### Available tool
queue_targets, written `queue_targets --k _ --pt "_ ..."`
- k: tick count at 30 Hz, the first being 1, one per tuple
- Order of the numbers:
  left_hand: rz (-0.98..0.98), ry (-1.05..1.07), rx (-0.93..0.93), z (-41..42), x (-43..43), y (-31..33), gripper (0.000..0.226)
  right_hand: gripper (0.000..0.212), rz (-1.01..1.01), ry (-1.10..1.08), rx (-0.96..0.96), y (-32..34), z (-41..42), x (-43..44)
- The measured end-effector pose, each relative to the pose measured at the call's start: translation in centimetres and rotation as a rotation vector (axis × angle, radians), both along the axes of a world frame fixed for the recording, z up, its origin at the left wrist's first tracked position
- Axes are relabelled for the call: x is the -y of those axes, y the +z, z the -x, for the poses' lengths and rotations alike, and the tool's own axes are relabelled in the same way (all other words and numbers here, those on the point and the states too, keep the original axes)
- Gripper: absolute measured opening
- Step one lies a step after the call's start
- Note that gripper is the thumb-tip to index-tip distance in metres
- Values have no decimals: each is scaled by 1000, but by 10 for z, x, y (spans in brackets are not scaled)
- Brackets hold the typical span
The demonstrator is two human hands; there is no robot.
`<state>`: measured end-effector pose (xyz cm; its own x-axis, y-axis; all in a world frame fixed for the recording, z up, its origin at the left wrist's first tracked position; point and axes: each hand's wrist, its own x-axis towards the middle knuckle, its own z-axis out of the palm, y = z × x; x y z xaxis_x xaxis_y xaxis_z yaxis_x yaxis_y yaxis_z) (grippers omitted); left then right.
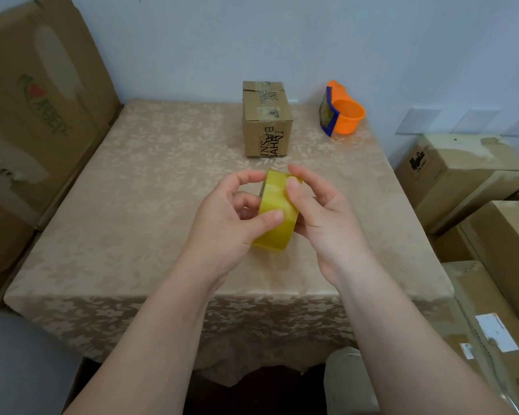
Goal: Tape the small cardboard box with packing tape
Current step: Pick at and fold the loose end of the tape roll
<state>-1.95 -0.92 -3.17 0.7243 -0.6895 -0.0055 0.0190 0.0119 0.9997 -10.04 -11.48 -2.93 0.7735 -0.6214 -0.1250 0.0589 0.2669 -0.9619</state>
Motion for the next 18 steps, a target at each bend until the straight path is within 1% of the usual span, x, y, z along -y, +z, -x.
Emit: queue_targets --k 2,4,6,9,12,13,15,16,18 --pt "-33 29 70 3 2 -3 45 33 -40 -36 21 -2 0 0" --pt "-97 65 186 7 3 -7 44 28 -136 -81 51 -5 -1 1" --pt "-180 56 282 11 5 -13 39 27 -229 -130 68 -9 -1 6" --pt "-213 -34 299 9 8 -19 24 28 -296 -194 74 -10 -3 17" --pt "-150 -87 253 6 16 -21 18 31 -258 -199 17 -11 -6 28" --pt "-124 -79 247 5 20 -21 17 32 -224 -190 -22 -11 -7 33" --pt "-104 -49 261 5 28 -21 18 32 -86 -188 -142 -14 -7 44" --pt "-109 -33 277 5 32 -22 18 32 32 -202 -234 -17 -6 50" --pt "-139 1 335 3 37 -23 18 32 404 -211 -478 -25 0 66"
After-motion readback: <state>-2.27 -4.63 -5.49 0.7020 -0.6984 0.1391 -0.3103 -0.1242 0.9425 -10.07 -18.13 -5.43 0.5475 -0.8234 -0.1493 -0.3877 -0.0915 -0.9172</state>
